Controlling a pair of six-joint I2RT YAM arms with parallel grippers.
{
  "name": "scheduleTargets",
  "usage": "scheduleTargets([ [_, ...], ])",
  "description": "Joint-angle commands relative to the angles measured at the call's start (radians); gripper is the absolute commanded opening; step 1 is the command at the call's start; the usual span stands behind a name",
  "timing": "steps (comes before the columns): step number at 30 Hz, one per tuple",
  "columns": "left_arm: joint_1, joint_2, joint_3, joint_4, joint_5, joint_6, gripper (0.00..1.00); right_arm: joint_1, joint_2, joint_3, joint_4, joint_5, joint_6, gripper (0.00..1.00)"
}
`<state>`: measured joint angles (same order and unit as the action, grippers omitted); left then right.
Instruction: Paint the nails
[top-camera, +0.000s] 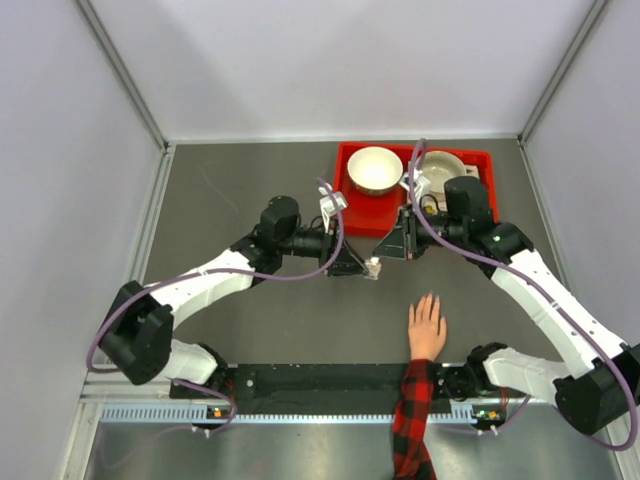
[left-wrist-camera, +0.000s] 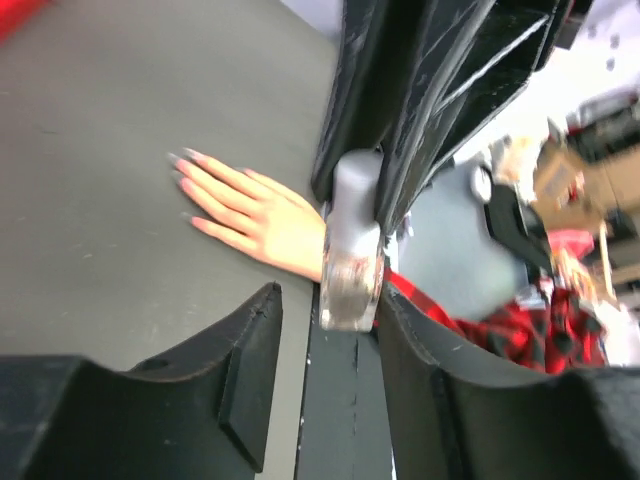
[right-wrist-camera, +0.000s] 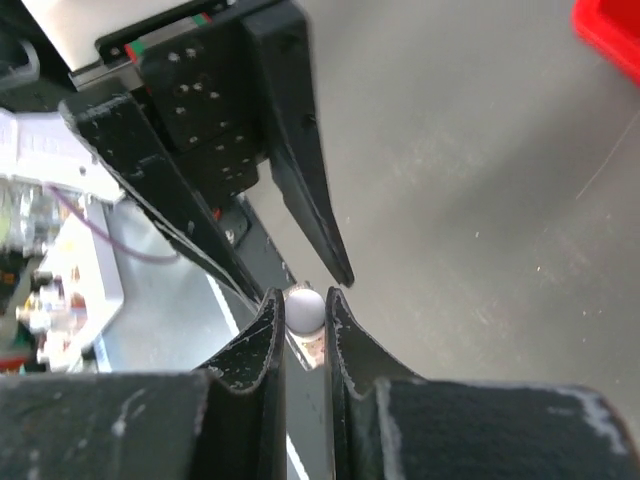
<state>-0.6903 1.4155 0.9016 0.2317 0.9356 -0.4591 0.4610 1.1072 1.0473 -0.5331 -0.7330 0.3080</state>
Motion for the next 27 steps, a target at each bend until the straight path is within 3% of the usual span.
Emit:
scheduleTargets([
  [1,0.018,-0.101,-0.085,0.323,-0.098,-0.147,0.49,0.01,-0.093,-0.01,0.131,0.063,0.132,0.0],
  [5,0.02,-0.095,-0.141,0.454,-0.09,-0.239,0.5,0.01,-0.122,-0.015,0.157,0.093,0.166,0.0],
  [8,0.02,-0.092,-0.182,0.607,-0.075,-0.312,0.6,0.01,-0.113,-0.012,0.142,0.081,0.166,0.0],
  [10,0.02,-0.082,-0.19,0.662,-0.066,-0.346,0.6,0.01,-0.116,-0.02,0.159,0.078,0.178,0.0],
  [14,0.02,-0.082,-0.185,0.675,-0.054,-0.351,0.6,0.01,-0.126,-0.018,0.186,0.083,0.207,0.0],
  [27,0.009,-0.055,-0.15,0.607,-0.055,-0.319,0.47,0.008,-0.107,-0.017,0.229,0.093,0.246,0.0],
])
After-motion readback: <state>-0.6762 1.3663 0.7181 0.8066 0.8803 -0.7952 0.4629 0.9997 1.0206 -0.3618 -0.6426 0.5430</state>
